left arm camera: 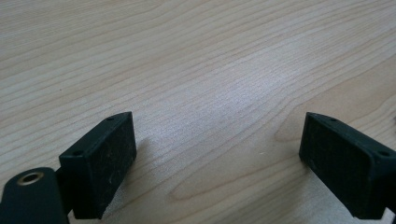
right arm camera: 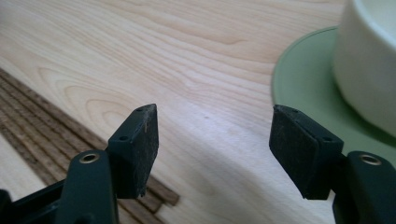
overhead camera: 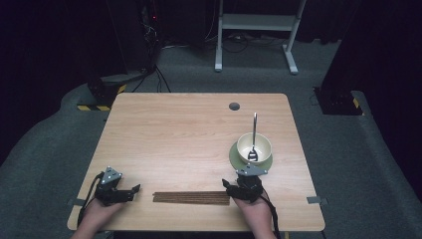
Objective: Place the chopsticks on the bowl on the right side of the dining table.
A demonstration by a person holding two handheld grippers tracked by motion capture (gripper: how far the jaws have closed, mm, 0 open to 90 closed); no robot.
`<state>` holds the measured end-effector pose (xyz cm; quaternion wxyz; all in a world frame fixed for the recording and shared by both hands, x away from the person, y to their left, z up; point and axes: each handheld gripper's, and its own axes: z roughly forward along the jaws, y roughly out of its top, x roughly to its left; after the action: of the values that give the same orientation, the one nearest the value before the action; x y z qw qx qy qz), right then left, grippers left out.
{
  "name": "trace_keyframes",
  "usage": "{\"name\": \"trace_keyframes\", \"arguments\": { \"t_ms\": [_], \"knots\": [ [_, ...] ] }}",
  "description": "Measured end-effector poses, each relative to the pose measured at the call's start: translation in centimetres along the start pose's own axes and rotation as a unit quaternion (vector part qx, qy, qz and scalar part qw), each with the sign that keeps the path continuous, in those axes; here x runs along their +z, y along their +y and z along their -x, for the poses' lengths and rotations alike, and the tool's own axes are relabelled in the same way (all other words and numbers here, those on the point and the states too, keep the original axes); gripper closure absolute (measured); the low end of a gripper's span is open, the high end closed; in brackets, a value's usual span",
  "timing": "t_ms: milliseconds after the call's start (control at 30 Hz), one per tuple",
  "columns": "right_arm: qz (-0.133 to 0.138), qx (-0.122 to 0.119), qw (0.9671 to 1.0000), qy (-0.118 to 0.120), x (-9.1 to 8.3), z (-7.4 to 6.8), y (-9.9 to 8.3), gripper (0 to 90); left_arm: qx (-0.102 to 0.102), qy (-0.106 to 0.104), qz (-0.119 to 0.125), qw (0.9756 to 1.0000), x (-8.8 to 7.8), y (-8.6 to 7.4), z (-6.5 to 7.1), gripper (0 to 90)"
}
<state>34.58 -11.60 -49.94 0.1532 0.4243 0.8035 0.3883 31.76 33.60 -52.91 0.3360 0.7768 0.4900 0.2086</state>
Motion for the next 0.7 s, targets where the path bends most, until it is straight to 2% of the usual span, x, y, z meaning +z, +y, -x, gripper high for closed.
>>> {"name": "trace_keyframes", "arguments": {
  "t_ms": [333, 433, 700],
  "knots": [
    [0.005, -0.011, 0.9997, 0.023, 0.1, -1.5, 0.1, 40.9, -0.001, 0.001, -0.001, 1.0, 0.0, 0.0, 0.0, 10.3],
    [0.008, -0.029, 0.999, 0.034, 0.1, -2.1, 0.2, 47.3, 0.0, 0.001, -0.001, 1.0, -0.1, -0.1, 0.0, 10.3],
    [0.012, -0.041, 0.9982, 0.042, 0.2, -2.9, 0.4, 51.6, -0.006, 0.006, -0.001, 1.0, -0.2, -0.2, 0.2, 10.3]
  ]
}}
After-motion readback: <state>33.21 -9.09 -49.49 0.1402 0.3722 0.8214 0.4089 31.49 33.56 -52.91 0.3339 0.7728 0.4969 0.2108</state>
